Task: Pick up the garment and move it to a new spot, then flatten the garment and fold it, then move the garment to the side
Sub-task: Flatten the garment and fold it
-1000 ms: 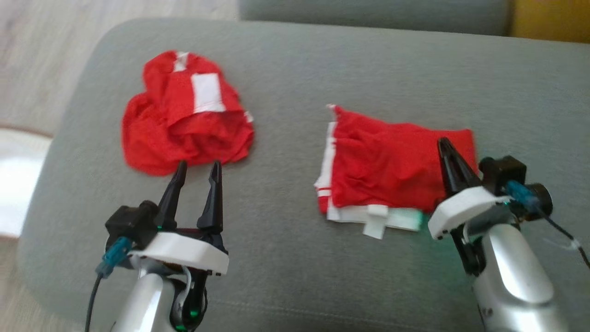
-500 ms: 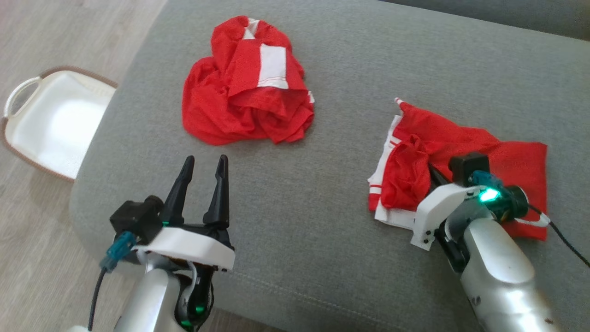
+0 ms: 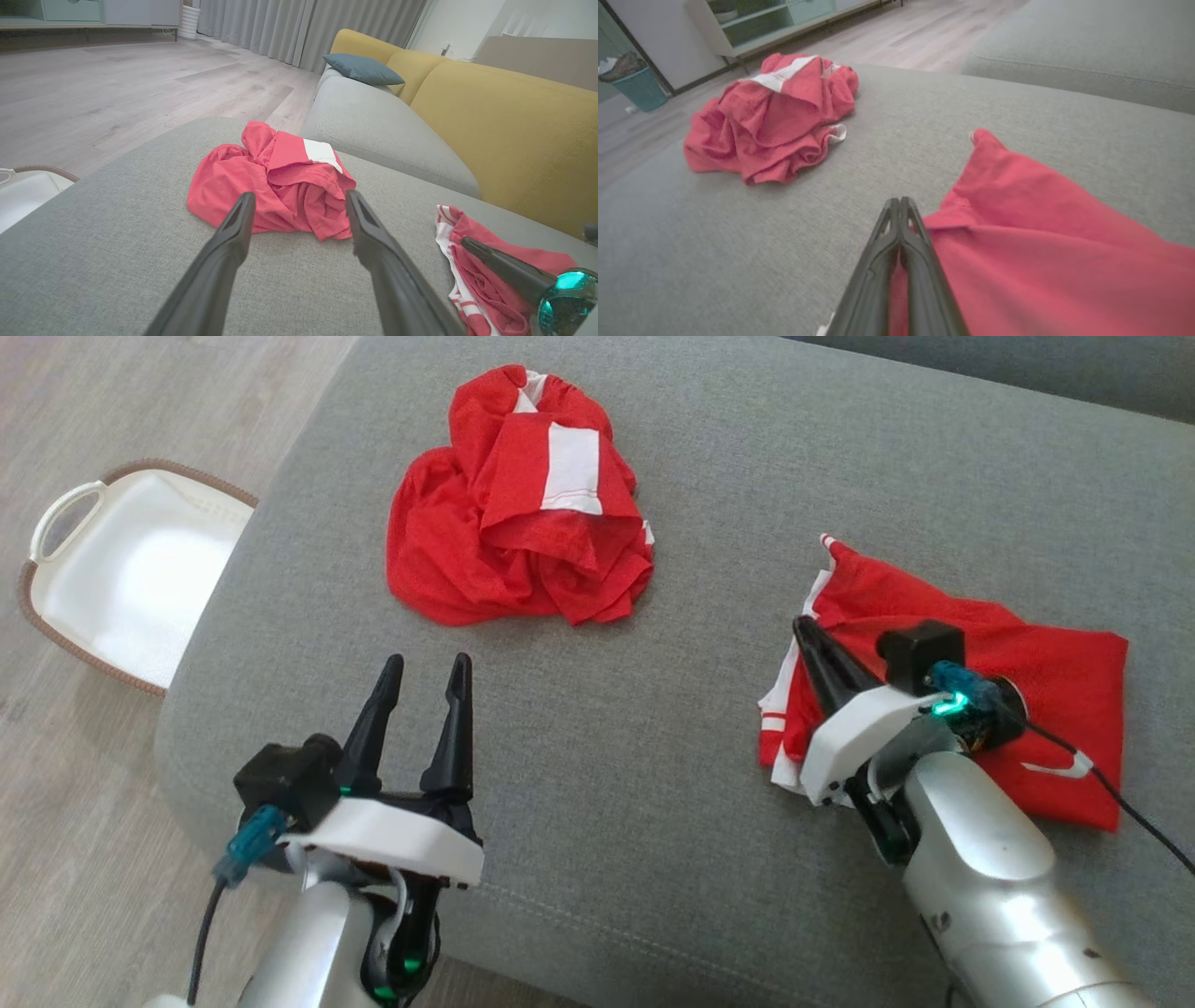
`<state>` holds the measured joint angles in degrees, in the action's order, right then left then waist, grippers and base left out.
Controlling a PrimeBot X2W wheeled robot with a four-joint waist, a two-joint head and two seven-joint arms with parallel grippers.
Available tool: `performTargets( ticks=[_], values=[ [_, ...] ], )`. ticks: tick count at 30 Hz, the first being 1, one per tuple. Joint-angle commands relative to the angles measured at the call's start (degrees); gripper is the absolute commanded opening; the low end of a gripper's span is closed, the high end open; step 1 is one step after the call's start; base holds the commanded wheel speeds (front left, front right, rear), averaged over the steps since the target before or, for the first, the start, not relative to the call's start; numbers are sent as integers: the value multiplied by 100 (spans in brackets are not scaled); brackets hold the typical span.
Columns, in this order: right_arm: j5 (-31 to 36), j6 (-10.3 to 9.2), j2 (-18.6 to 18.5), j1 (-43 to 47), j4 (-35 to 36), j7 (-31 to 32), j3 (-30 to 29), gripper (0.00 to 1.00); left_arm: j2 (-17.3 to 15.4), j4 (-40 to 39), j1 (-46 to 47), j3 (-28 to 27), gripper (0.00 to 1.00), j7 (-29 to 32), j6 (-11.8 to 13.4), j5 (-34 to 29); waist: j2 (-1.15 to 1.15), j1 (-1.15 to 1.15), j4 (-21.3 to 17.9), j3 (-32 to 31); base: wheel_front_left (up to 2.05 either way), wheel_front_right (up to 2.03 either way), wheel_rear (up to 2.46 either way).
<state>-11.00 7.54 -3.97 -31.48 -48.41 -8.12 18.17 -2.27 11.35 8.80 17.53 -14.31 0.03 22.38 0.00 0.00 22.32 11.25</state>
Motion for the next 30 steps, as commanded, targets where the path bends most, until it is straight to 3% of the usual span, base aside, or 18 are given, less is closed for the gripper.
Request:
performTargets(
  ticks=[1, 7, 19, 30],
  values=[
    [-101, -5, 108, -156, 210, -177, 142, 0, -61, -164, 229, -214, 100, -69, 30, 70, 0, 0, -24, 12, 0, 0, 0],
    [48, -5, 108, -73, -75, -148, 74, 0, -61, -169, 215, -195, 100, -69, 37, 80, 0, 0, -76, 50, 0, 0, 0],
    [-255, -5, 109, -33, -261, -134, 577, 0, -61, -78, 253, -269, 100, -69, 16, 22, 0, 0, -356, -62, 0, 0, 0],
    [-221, -5, -94, -84, 511, -576, -69, 0, -61, -248, 177, -596, 100, -69, -70, -171, 0, 0, -1132, -516, 0, 0, 0]
  ],
)
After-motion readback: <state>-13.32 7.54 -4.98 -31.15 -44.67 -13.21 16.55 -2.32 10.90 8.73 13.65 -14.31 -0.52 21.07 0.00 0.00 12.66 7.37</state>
